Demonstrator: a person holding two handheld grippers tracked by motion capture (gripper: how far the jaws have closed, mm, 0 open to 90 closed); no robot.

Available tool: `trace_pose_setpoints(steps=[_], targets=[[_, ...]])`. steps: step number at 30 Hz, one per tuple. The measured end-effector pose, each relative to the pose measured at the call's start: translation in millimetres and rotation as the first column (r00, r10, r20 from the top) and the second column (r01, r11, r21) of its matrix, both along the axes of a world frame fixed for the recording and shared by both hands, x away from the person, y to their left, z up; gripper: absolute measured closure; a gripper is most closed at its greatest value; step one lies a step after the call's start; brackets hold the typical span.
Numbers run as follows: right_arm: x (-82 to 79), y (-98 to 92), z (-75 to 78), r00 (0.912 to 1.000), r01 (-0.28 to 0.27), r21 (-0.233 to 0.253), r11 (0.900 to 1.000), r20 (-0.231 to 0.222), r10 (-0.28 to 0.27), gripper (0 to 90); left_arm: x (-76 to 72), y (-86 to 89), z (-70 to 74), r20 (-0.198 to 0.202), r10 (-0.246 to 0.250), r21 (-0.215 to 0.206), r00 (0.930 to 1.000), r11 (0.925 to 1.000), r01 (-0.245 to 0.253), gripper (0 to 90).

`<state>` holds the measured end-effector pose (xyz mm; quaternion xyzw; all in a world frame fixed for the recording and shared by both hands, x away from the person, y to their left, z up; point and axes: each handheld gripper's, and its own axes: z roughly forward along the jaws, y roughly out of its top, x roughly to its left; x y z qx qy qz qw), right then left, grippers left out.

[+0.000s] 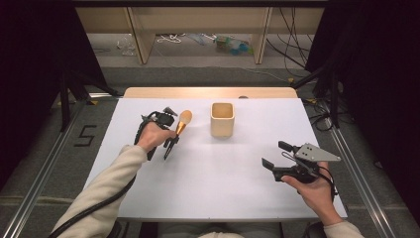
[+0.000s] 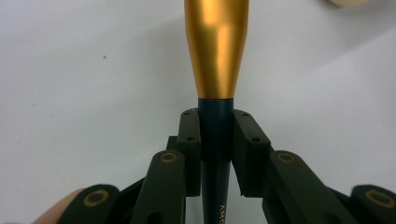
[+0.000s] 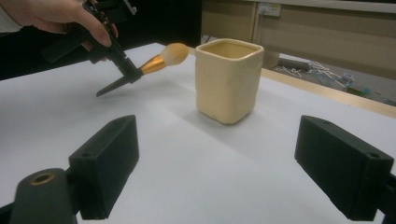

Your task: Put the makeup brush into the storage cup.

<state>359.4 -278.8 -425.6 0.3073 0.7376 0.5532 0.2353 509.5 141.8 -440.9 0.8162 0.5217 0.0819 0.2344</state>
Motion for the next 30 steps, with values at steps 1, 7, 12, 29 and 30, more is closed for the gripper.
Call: trace_pose_setpoints(steps=[1,7,12,29,30], targets=[[0.0,-0.1,0.0,1.0000,-0.001,0.000,1.000,-0.001,0.001,14.6,-0.3,1.4,0.9,0.016,-0.004,-0.008,0.9999,1.0000,0.005,74.7],[-0.1,-0.5,0.3,1.0000,-0.001,-0.003,1.000,-0.001,0.001,14.6,-3.9,9.3,1.9,0.096,0.000,-0.048,0.9954,0.9988,0.005,74.7],[0.0,-0.4,0.3,1.0000,-0.001,-0.003,1.000,0.000,0.001,14.6,-8.2,14.0,2.0,0.131,0.002,-0.073,0.9914,0.9973,0.008,74.7],[-0.6,-0.6,0.8,1.0000,0.006,-0.011,1.000,-0.001,-0.006,14.6,-27.1,25.7,-1.8,0.249,0.002,-0.131,0.9685,0.9909,0.031,74.6],[-0.3,-0.3,0.4,1.0000,0.004,-0.007,1.000,0.001,-0.004,14.6,-27.8,26.5,-2.0,0.255,-0.005,-0.130,0.9670,0.9907,0.040,74.6]])
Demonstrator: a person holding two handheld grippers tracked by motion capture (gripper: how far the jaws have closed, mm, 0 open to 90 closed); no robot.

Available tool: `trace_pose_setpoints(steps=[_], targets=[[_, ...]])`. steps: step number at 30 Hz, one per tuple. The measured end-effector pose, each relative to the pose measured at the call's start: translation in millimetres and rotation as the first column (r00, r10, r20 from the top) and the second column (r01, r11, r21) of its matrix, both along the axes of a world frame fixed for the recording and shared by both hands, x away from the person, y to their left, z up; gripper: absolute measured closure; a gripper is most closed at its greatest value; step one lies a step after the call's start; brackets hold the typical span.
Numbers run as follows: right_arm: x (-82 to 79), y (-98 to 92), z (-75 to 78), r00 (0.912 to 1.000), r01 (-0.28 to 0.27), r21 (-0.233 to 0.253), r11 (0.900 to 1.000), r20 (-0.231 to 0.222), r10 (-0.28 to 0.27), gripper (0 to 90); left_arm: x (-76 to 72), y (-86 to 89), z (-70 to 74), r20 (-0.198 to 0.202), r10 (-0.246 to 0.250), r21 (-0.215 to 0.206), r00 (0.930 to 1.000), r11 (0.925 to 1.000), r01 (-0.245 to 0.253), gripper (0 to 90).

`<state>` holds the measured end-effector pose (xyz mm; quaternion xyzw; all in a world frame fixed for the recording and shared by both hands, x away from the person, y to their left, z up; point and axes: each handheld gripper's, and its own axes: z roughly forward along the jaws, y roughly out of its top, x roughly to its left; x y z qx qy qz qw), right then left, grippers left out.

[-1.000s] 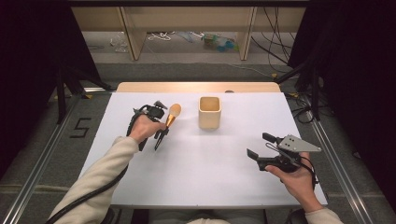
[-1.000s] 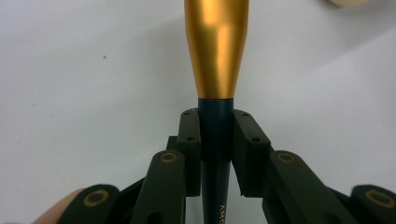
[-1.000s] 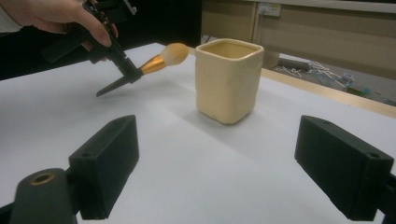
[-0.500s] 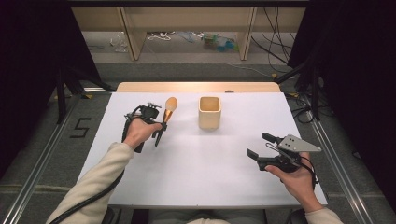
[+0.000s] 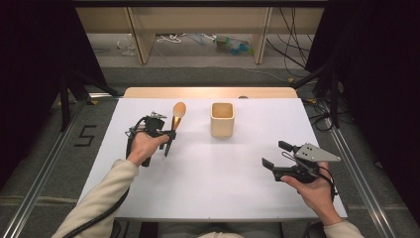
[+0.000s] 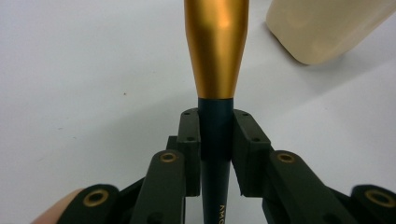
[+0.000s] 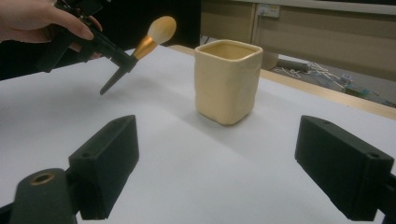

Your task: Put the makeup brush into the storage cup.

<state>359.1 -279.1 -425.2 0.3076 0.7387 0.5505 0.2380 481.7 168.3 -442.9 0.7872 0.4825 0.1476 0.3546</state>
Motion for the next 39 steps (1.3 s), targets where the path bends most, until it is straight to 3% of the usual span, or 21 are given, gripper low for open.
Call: trace_pose_setpoints(steps=[7,9,10,21,23,32,39], targets=[[-0.4,-0.8,0.6,1.0000,0.002,-0.006,1.000,-0.005,-0.002,14.6,-6.2,3.2,5.0,0.062,-0.012,-0.006,0.9980,0.9999,0.013,74.6],[-0.4,-0.8,0.6,1.0000,0.000,-0.007,1.000,-0.005,0.000,14.6,-8.4,2.9,5.7,0.087,-0.012,-0.020,0.9961,0.9997,0.014,74.7],[-0.2,-0.5,0.3,1.0000,0.003,-0.002,1.000,-0.002,-0.003,14.6,-9.9,0.4,5.4,0.113,0.016,-0.047,0.9935,0.9988,-0.011,74.6],[0.5,-0.3,-0.2,1.0000,-0.003,0.010,1.000,0.004,0.003,14.6,-19.7,5.6,18.8,0.193,0.022,-0.112,0.9809,0.9937,0.000,74.6],[-1.9,-0.7,1.1,0.9996,0.002,0.003,1.000,-0.029,-0.002,14.6,-22.4,6.4,20.5,0.213,0.030,-0.128,0.9766,0.9918,-0.002,74.6],[-0.6,-0.8,0.9,1.0000,0.000,0.006,1.000,0.002,0.000,14.3,-32.9,10.4,24.5,0.282,0.036,-0.188,0.9589,0.9820,0.019,74.6],[-0.7,-0.7,0.9,1.0000,0.003,0.006,1.000,0.004,-0.003,14.3,-42.8,14.7,25.3,0.340,0.019,-0.209,0.9401,0.9763,0.056,74.6]])
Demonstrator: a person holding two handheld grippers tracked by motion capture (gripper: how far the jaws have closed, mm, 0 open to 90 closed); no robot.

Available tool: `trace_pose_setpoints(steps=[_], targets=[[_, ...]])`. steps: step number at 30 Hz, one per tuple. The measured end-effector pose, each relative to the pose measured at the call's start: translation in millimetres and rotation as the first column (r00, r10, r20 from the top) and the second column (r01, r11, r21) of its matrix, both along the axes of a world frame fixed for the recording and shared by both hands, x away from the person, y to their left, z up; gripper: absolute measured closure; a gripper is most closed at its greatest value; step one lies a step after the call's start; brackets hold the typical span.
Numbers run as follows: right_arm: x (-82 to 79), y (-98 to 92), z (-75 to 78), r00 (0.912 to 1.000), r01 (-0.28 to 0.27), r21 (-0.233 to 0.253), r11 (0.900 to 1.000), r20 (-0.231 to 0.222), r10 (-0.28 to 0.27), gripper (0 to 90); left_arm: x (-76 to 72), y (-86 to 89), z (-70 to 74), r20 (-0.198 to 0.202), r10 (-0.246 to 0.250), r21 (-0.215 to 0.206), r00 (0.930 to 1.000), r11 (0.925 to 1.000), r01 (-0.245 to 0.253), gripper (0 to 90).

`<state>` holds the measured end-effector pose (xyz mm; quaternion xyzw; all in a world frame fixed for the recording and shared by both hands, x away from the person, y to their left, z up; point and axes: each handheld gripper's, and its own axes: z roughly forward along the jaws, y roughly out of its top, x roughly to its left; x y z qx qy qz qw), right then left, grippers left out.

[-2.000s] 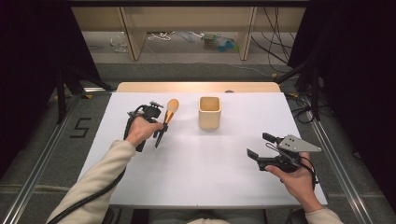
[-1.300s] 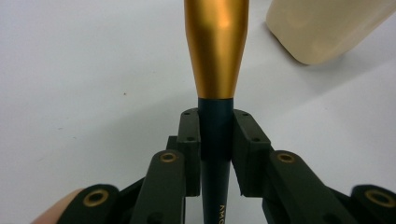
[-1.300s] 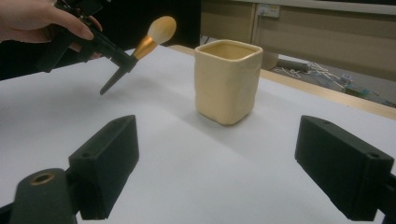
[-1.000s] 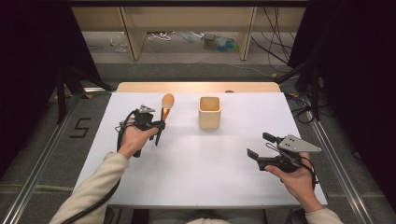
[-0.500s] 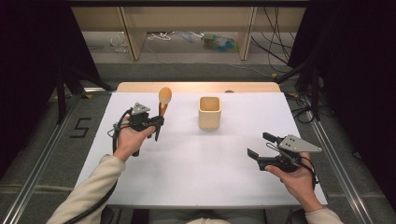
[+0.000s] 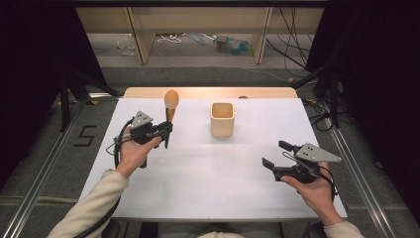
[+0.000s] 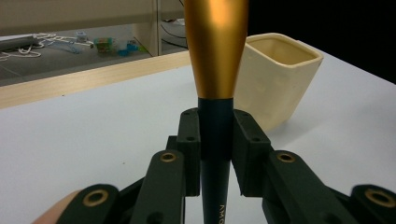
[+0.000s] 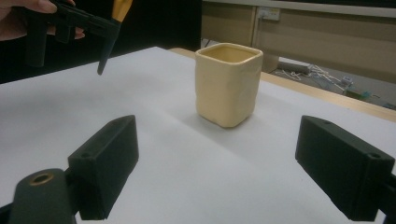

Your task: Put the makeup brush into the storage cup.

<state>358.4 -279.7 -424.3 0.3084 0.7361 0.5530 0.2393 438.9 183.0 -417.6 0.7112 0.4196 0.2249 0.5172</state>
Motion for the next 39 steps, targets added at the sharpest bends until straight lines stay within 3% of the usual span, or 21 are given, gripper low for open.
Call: trace_pose_setpoints(steps=[10,11,20,22,25,26,39], targets=[[-1.3,1.1,0.1,0.9999,0.000,0.015,1.000,-0.015,0.000,14.1,-15.1,8.3,2.8,0.045,-0.016,-0.031,0.9989,0.9994,0.017,74.6],[0.0,0.6,0.0,0.9999,-0.001,0.011,1.000,0.010,0.001,14.0,-15.9,8.9,3.0,0.052,-0.024,-0.038,0.9984,0.9990,0.026,74.6],[0.1,1.3,-0.1,0.9998,-0.011,0.020,1.000,0.019,0.011,13.9,-27.1,11.5,5.2,0.089,-0.036,-0.060,0.9954,0.9974,0.041,74.6],[-1.4,1.9,0.2,0.9999,-0.014,0.030,0.999,-0.006,0.014,13.8,-31.0,11.4,7.2,0.111,-0.039,-0.060,0.9931,0.9971,0.046,74.5],[-0.9,0.4,1.3,0.9996,-0.004,0.020,1.000,0.028,0.003,13.9,-35.0,9.4,10.1,0.129,-0.040,-0.067,0.9908,0.9966,0.049,74.5],[-1.6,0.6,1.4,0.9999,-0.003,0.024,1.000,0.016,0.002,13.9,-36.0,8.5,10.9,0.138,-0.040,-0.070,0.9896,0.9962,0.050,74.6],[-2.2,1.9,2.3,0.9998,-0.012,0.049,0.999,0.019,0.011,14.1,-43.2,-0.4,14.4,0.163,-0.059,-0.091,0.9848,0.9931,0.074,74.5]])
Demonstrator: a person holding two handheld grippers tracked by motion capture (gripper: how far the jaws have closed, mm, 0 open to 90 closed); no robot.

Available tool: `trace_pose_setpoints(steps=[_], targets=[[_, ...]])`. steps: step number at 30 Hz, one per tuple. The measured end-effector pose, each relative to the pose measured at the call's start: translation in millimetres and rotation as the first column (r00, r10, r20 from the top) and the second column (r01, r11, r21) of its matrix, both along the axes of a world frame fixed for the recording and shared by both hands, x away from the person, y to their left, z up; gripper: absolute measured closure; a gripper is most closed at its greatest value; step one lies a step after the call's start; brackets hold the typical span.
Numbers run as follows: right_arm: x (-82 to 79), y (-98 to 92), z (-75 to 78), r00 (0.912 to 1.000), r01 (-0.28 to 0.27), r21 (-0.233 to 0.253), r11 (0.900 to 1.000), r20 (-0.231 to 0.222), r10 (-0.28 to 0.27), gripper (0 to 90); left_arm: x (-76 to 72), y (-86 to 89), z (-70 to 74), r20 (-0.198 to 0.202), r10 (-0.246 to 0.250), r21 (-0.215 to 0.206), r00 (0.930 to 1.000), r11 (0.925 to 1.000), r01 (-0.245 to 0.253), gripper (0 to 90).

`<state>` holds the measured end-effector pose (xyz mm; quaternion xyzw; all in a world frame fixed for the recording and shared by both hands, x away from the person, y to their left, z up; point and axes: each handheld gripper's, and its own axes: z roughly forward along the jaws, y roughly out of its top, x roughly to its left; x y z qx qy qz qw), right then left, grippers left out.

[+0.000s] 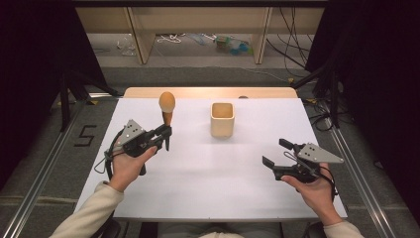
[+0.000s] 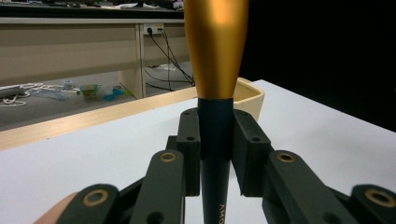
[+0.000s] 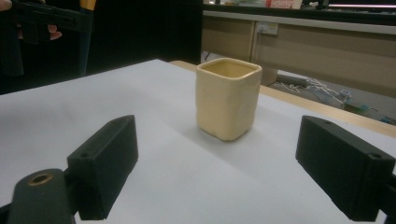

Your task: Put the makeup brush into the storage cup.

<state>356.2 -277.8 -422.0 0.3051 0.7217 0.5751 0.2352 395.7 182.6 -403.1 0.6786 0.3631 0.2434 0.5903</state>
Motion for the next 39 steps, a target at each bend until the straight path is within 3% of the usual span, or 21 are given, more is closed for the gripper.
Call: trace_pose_setpoints(steps=[5,7,10,11,14,16,17,19,22,24,32,34,36,37,39], targets=[[-0.2,0.5,0.8,0.9999,0.004,-0.009,1.000,0.012,-0.004,14.7,-2.1,-2.9,0.9,0.006,-0.006,-0.002,1.0000,1.0000,0.006,74.5],[1.5,0.0,0.8,0.9991,0.005,-0.013,1.000,0.042,-0.004,15.0,-2.8,-4.5,1.0,0.006,-0.008,-0.010,0.9999,0.9999,0.009,74.5],[0.7,0.9,1.0,0.9997,0.002,-0.006,1.000,0.025,-0.001,15.5,-3.6,-6.1,1.2,0.006,-0.015,-0.011,0.9999,0.9998,0.015,74.5],[1.9,1.1,0.9,0.9989,0.003,-0.009,1.000,0.047,-0.003,15.6,-3.7,-6.6,1.6,0.013,-0.018,-0.008,0.9998,0.9998,0.018,74.5],[2.4,3.7,0.7,0.9984,-0.003,-0.005,1.000,0.056,0.004,15.9,-5.0,-9.2,2.0,0.015,-0.022,-0.012,0.9996,0.9997,0.023,74.5],[0.9,6.8,0.7,0.9993,-0.014,0.000,1.000,0.034,0.014,15.9,-5.8,-10.7,1.9,0.016,-0.025,-0.011,0.9996,0.9996,0.025,74.5],[2.4,7.5,0.7,0.9980,-0.022,-0.002,1.000,0.058,0.023,15.9,-6.0,-11.3,1.8,0.017,-0.028,-0.013,0.9995,0.9995,0.028,74.5],[1.3,8.6,1.2,0.9981,-0.025,-0.005,1.000,0.056,0.025,15.9,-6.9,-13.1,2.0,0.024,-0.033,-0.014,0.9992,0.9994,0.033,74.5],[1.4,11.3,1.1,0.9973,-0.034,0.020,0.999,0.066,0.033,15.9,-8.3,-15.9,2.0,0.028,-0.033,-0.020,0.9991,0.9993,0.033,74.5],[-0.3,12.7,1.6,0.9982,-0.043,0.019,0.999,0.043,0.042,15.9,-8.6,-17.6,1.6,0.031,-0.044,-0.021,0.9986,0.9988,0.044,74.5],[-1.0,17.6,3.7,0.9963,-0.056,0.033,0.998,0.068,0.054,16.1,-12.0,-25.0,1.8,0.039,-0.056,-0.036,0.9977,0.9977,0.057,74.5],[-4.0,18.4,5.4,0.9978,-0.061,0.025,0.998,0.026,0.061,16.1,-12.8,-26.7,2.5,0.044,-0.063,-0.040,0.9971,0.9971,0.064,74.6],[-4.3,19.0,6.7,0.9973,-0.065,0.033,0.997,0.036,0.064,16.1,-13.2,-28.3,3.0,0.049,-0.071,-0.044,0.9962,0.9963,0.074,74.5],[-2.3,19.7,6.7,0.9951,-0.067,0.046,0.997,0.075,0.064,16.1,-13.7,-29.2,3.1,0.053,-0.075,-0.044,0.9958,0.9960,0.078,74.5],[-2.8,20.4,8.0,0.9948,-0.064,0.045,0.997,0.082,0.060,16.1,-14.5,-32.0,3.5,0.060,-0.083,-0.045,0.9947,0.9953,0.086,74.5]])
